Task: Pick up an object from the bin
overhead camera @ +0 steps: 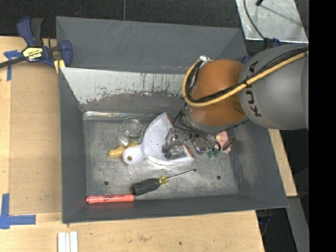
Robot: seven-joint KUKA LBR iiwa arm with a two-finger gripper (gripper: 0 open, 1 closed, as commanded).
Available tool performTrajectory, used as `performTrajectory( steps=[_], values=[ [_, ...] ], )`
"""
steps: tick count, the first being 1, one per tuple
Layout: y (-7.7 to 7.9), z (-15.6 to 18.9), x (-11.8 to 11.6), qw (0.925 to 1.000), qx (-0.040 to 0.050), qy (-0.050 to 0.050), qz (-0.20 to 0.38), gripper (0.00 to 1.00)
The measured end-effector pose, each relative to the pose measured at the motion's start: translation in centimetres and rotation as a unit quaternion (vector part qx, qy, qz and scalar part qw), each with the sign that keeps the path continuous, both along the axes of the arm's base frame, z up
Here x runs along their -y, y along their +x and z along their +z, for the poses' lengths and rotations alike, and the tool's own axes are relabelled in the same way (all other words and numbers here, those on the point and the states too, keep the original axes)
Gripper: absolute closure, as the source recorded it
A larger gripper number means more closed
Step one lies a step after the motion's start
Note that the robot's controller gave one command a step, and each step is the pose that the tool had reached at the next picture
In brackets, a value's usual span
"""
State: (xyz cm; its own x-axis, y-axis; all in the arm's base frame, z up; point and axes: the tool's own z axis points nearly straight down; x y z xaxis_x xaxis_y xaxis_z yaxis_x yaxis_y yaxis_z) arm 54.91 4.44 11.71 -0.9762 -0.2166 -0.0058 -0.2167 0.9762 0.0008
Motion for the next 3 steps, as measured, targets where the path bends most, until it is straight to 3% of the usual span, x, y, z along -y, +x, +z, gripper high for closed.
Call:
performTrajectory(
  steps=[1, 2, 3],
  values=[
    [-2.5, 0.7, 2.7, 0.9878, -0.0026, -0.002, 0.156, 0.0],
    [-2.5, 0.7, 2.8, 0.9879, -0.0027, -0.001, 0.155, 0.0],
    [-1.3, -4.3, 4.8, 0.972, -0.0019, -0.002, 0.235, 1.0]
  ],
)
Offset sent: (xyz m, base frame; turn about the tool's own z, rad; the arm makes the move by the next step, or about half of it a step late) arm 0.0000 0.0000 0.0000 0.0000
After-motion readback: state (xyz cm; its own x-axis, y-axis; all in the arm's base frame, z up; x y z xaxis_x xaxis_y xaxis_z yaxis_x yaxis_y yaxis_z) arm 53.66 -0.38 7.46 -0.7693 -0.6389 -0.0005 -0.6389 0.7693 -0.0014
